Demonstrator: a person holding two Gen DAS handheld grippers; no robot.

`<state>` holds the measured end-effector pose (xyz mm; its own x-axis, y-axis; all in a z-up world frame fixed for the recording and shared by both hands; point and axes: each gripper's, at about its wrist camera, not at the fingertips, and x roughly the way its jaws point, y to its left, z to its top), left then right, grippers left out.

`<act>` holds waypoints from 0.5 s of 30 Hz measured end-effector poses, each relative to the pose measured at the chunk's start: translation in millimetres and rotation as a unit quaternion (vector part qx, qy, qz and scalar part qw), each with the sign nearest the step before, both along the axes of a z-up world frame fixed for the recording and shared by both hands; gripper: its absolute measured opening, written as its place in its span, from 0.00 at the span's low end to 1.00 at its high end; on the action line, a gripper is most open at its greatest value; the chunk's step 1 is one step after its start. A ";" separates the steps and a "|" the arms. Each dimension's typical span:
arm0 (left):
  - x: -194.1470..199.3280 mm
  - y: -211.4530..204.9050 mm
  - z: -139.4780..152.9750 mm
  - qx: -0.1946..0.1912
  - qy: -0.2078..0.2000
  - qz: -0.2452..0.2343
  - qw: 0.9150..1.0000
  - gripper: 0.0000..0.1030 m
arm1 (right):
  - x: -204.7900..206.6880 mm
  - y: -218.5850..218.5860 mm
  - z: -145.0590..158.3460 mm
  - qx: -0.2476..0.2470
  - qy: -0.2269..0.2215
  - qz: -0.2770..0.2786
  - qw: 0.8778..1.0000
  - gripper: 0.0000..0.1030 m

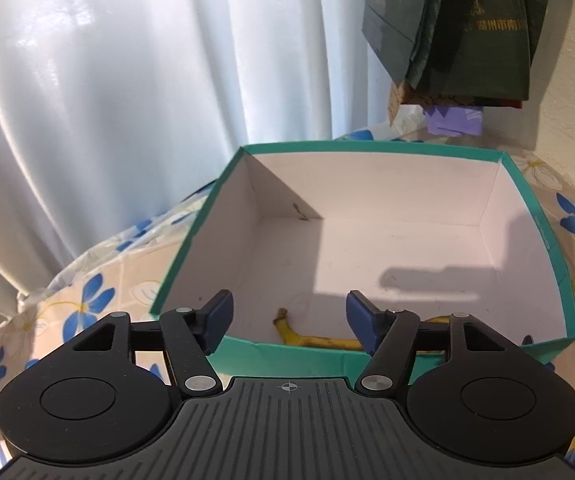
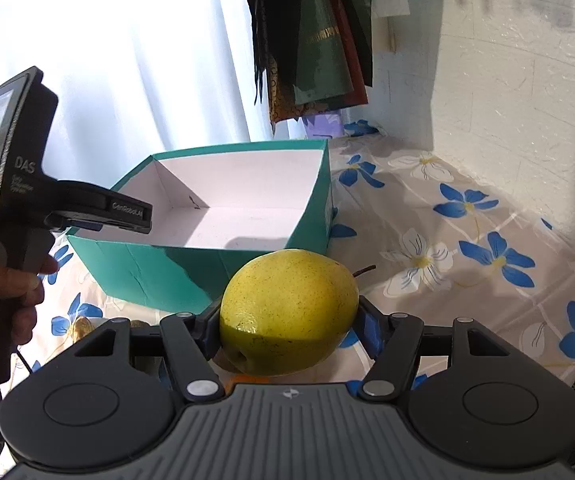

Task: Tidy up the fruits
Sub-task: 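Carry the pear over the teal box and open the right tool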

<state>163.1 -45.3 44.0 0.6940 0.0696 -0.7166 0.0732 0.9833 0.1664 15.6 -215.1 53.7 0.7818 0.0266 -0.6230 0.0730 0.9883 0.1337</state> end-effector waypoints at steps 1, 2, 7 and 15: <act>-4.9 3.2 3.0 0.003 -0.003 0.007 1.000 0.68 | 2.1 0.8 1.8 -0.001 -0.005 0.003 1.000 0.63; -8.5 6.4 6.0 0.004 -0.004 0.015 1.000 0.70 | 4.6 1.7 3.6 -0.003 -0.009 0.007 1.000 0.63; -29.6 22.7 13.7 -0.006 0.007 0.042 0.999 0.75 | 19.4 9.1 14.0 -0.011 -0.035 0.031 0.999 0.63; -61.4 42.2 21.9 -0.004 -0.001 0.063 0.998 0.84 | 58.2 19.4 15.6 -0.021 -0.051 0.050 0.997 0.63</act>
